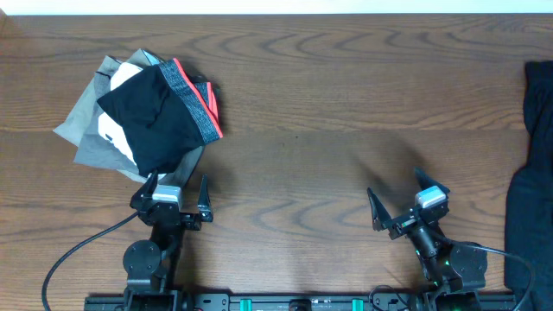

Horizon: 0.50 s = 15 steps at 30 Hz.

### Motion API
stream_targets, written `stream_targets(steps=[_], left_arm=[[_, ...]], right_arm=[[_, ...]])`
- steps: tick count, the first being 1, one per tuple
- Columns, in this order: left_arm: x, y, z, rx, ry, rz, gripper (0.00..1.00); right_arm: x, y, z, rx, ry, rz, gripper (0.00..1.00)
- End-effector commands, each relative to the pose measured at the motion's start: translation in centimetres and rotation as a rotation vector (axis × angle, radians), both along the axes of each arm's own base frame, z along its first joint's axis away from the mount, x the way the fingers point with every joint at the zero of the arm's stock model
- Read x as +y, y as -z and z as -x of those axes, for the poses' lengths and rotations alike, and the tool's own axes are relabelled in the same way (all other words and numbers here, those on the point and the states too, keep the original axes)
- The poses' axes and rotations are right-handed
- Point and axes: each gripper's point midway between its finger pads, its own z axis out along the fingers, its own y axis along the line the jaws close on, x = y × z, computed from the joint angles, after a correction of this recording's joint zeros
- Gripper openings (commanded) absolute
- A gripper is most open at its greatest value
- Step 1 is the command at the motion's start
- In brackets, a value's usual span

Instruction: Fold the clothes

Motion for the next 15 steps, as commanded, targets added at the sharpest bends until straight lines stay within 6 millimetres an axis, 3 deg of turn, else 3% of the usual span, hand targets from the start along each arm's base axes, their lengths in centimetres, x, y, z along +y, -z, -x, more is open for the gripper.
stream_targets(steps=[1,11,15], left_arm=[[-0.18,1.36,0.13,0.045,0.011,-0.005,0.98],[-0.25,1.36,0.14,0.046,0.015,-0.001,0.98],[-0.64,1.85,0.12,0.095,0.015,0.181,0.98]], right_arm=[[-0.25,0.12,-0.07,0.001,0.011,0.000,0.99],[-0.25,0.10,-0.07,0.001,0.011,0.000,0.99],[-0.37,0.10,-0.12,0.001,0.018,0.000,0.99]])
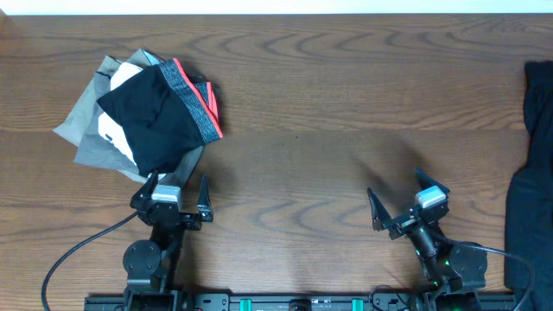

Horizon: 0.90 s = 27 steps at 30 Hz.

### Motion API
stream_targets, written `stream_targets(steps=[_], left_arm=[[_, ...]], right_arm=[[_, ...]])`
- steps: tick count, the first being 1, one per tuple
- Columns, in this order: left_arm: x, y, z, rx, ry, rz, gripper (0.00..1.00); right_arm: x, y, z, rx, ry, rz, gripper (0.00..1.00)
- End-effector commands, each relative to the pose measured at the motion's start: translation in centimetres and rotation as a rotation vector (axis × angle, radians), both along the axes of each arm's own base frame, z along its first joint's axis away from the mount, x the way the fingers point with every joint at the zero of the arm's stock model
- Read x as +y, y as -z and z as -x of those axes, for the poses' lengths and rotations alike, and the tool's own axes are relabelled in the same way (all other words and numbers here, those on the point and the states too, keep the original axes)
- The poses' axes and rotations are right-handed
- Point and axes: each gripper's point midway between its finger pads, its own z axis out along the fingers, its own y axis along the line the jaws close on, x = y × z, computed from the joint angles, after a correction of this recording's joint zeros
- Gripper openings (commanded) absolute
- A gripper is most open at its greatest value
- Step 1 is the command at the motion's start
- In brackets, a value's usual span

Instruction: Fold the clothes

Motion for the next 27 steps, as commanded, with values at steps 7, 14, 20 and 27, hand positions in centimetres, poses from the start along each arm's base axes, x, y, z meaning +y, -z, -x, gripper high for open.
stream_targets(steps=[7,14,20,27], left_arm=[[-0.9,4.2,0.1,0.206,0.013,0.214,0.98],[-2.5,3.7,0.3,0.262,0.097,0.266,0.98],[-3.3,-2.7,-0.1,0.241,0.146,0.286,0.98],[-3.4,-7.8,-2.2,0.408,0.126,0.272,0.98]], right_arm=[[1.4,-0.1,0.8,0.062,-0.092,-0.139,0.99],[2.2,-1.8,1.3,0.035,-0.149,-0.214,0.99],[1.9,-6.2,1.9,0.008,-0.143,-0.253,0.99],[0.0,-9.4,-0.3,0.151,0.012,-0.220,0.99]])
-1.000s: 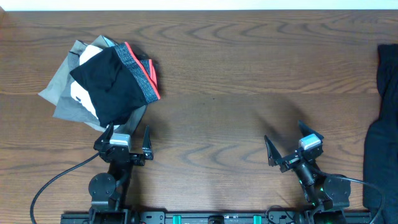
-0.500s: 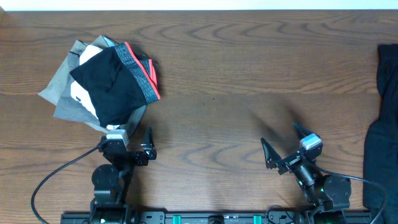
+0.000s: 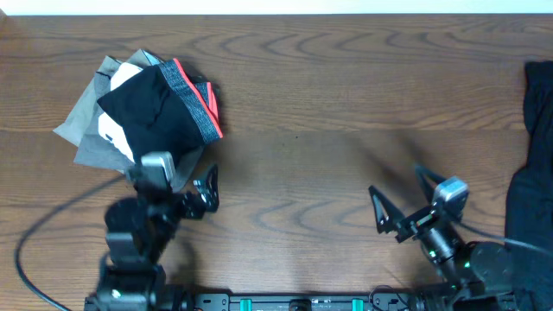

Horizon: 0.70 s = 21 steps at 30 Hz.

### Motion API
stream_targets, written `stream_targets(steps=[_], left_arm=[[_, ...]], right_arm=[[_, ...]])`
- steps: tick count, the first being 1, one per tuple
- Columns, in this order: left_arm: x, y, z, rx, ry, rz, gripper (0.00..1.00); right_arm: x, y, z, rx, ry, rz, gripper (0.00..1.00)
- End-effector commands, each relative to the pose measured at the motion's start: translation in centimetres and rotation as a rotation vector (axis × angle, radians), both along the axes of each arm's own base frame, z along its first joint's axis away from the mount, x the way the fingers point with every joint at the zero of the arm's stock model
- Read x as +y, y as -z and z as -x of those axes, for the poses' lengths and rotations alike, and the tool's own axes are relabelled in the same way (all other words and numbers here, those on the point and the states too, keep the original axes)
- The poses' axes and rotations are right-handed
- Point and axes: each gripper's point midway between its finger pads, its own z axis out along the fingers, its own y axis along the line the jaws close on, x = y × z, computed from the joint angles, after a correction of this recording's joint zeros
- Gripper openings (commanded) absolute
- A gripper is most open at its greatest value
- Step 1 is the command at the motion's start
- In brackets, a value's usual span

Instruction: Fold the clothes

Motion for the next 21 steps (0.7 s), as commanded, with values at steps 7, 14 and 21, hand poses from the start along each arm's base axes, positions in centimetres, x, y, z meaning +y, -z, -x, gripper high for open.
stream_targets(steps=[7,14,21], left_arm=[[-0.4,-3.3,-3.1,0.350,0.018,-0.011,0.98],[-0.7,-2.8,-4.1,0.526,0.031,-0.005,0.98],[-1.4,-2.4,-3.9,0.555,0.073,0.014,0.98]], right_arm=[[-1.7,-0.7,-6.4,0.411,0.114,0.148,0.99],[2.2,-0.2,-8.9,0.720,-0.153,0.156,0.99],[-3.5,2.0,-13.0,0.887,0.120,0.207,0.99]])
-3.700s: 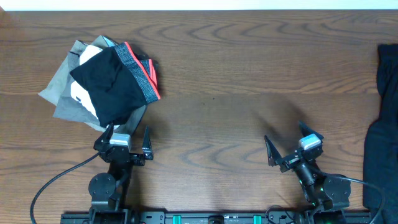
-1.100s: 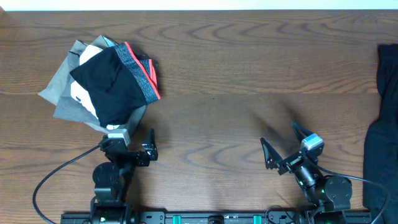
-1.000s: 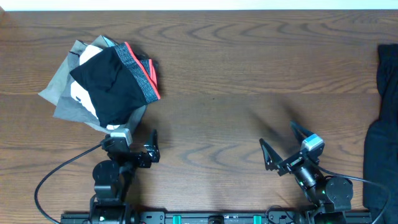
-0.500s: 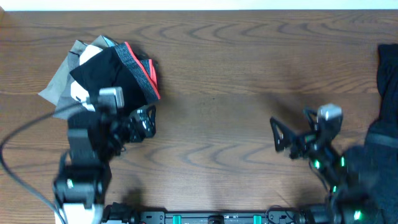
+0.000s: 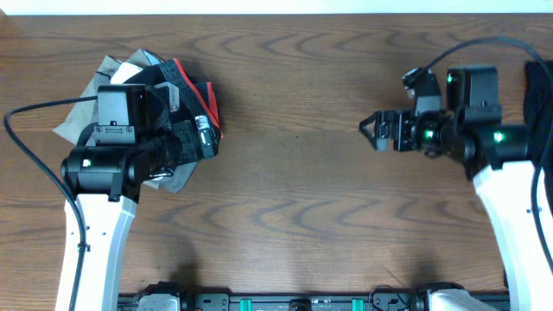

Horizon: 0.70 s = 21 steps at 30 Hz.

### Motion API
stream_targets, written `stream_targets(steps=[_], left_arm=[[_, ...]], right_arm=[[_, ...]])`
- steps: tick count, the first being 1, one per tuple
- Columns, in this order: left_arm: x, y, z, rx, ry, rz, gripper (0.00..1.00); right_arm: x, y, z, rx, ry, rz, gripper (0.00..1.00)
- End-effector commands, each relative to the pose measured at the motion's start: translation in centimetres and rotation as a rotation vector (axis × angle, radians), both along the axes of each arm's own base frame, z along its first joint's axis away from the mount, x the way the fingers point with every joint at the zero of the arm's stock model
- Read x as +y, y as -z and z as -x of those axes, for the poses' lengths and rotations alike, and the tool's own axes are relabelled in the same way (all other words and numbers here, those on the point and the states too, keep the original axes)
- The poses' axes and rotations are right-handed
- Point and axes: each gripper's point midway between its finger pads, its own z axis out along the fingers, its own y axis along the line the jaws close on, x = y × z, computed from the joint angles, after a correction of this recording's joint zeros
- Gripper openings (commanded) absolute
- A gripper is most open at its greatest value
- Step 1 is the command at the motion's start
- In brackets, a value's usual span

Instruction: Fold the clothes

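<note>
A pile of clothes (image 5: 117, 73) lies at the table's far left: grey and white pieces with a black garment on top, its grey and red waistband (image 5: 204, 105) facing right. My left arm hangs over this pile and hides most of the black garment. The left gripper (image 5: 206, 138) sits at the pile's right edge, below the waistband; its fingers look spread, with nothing seen between them. My right gripper (image 5: 371, 132) is raised over bare wood right of centre, pointing left, open and empty.
A second dark garment (image 5: 540, 121) lies along the table's right edge, partly under my right arm and running out of frame. The wooden table (image 5: 294, 199) shows bare between the arms. Cables trail from both arms.
Both arms have left the front edge. The left arm now hangs over the clothes pile, covering the black garment. The right arm stands far out, its gripper over the wood right of centre.
Both arms rested at the front edge with open grippers for the first two moments, the pile untouched at far left. Then both had begun to lift and shift. Now the left is over the pile and the right is extended near the dark garment.
</note>
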Motion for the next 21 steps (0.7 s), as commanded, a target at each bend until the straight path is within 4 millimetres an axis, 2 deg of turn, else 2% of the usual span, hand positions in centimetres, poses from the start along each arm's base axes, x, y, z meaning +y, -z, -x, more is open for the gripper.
stream_targets(steps=[1,6,12,15,18,21], left_arm=[[-0.4,-0.8,0.0,-0.027,0.042,0.004,0.98],[-0.4,-0.7,0.1,-0.028,0.055,-0.004,0.98],[-0.4,-0.3,0.7,0.005,0.055,-0.005,0.98],[-0.4,0.0,1.2,0.028,0.055,-0.005,0.98],[-0.4,0.2,1.5,0.043,0.055,-0.005,0.98],[-0.4,0.3,1.7,0.051,0.055,-0.005,0.98]], right_arm=[[-5.7,-0.5,-3.0,0.012,0.190,0.127,0.99],[-15.9,0.0,-6.1,0.117,0.464,0.213,0.99],[-25.6,3.3,-7.6,0.218,0.701,0.209,0.88],[-30.4,5.4,-6.9,0.258,0.827,0.239,0.85],[-35.0,7.3,-5.0,0.311,0.978,0.283,0.84],[-38.3,8.6,-3.4,0.338,1.072,0.278,0.82]])
